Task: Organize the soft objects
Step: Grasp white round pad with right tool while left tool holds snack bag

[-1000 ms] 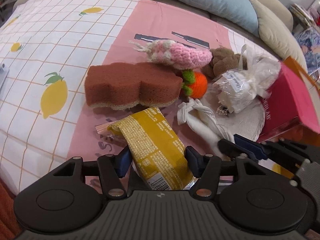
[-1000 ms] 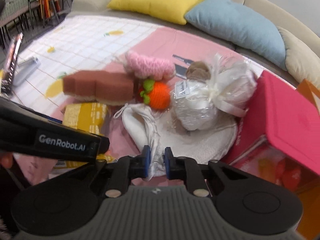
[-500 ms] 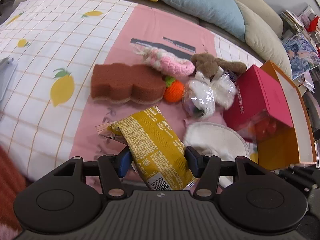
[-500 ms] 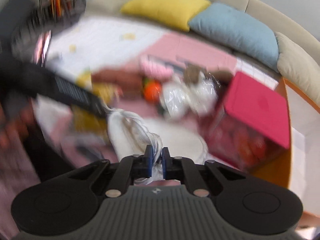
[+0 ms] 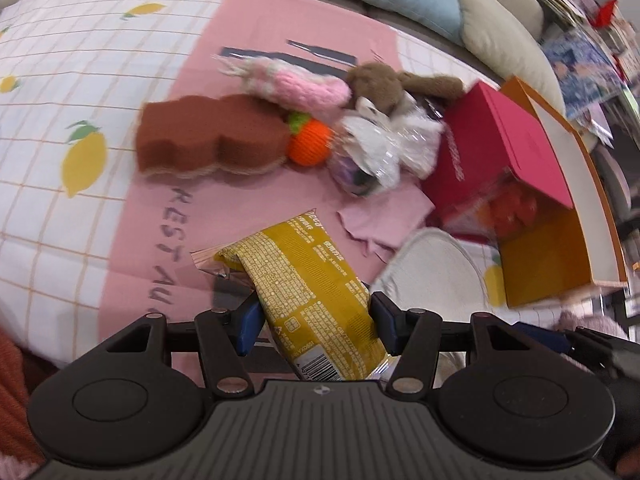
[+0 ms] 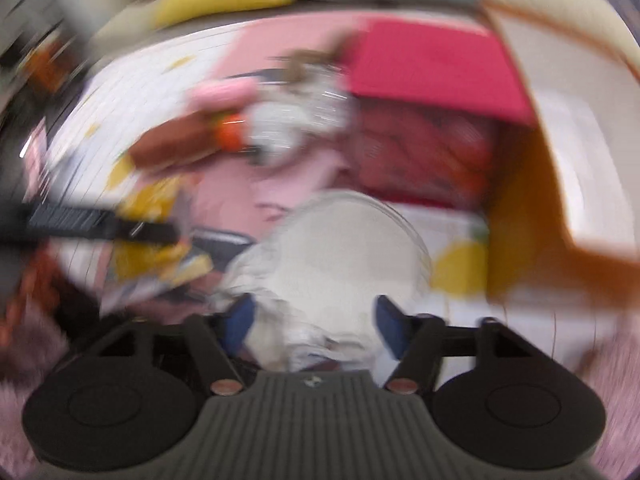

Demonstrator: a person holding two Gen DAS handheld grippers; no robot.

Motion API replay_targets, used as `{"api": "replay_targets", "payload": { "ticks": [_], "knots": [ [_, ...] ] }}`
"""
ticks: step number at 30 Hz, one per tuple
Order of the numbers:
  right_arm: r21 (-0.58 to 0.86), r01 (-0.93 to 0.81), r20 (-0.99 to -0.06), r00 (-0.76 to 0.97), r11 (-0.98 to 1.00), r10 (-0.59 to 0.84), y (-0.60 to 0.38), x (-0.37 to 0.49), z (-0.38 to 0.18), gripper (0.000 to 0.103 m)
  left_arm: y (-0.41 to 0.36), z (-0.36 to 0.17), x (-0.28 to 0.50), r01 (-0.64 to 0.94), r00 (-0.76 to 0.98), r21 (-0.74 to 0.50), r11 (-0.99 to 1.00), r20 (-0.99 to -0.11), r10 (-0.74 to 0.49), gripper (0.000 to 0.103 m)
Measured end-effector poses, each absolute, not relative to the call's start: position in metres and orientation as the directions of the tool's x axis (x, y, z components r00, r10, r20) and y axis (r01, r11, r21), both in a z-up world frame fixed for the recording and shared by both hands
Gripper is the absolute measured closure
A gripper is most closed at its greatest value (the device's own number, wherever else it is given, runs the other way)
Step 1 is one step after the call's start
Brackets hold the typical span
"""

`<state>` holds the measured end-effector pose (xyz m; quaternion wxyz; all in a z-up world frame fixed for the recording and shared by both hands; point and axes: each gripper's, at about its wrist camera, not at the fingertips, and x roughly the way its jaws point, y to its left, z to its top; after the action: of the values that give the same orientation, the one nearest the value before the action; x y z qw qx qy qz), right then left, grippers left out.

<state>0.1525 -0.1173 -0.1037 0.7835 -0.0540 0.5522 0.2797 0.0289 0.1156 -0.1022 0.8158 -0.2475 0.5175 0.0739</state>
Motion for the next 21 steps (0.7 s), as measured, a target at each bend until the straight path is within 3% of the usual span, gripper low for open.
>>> {"api": "replay_targets", "payload": {
  "ticks": [1, 7, 15, 21],
  "knots": [
    [0.224, -0.427, -0.908, 0.236, 0.876, 0.347, -0.124, 0.158, -0.111, 0.019, 0.113, -0.105, 0.03, -0.369, 0.449, -0.327, 0.87, -0.882, -0.142, 0.038],
    [0.235, -0.204, -0.937, 0.212, 0.95, 0.277, -0.132, 0.185, -0.145, 0.019, 0.1, -0.12, 0.042, -0.341, 0.408, -0.299, 0.891, -0.901, -0.146, 0.038],
    [0.141, -0.374, -0.948, 0.217, 0.917, 0.234, -0.08, 0.173, -0.159, 0.019, 0.096, -0.13, 0.044, -0.328, 0.383, -0.286, 0.9, -0.911, -0.15, 0.038],
    [0.079, -0.477, -0.944, 0.247, 0.875, 0.22, -0.059, 0.161, -0.158, 0.043, 0.094, -0.132, 0.046, -0.317, 0.383, -0.282, 0.906, -0.912, -0.149, 0.038]
  ]
}}
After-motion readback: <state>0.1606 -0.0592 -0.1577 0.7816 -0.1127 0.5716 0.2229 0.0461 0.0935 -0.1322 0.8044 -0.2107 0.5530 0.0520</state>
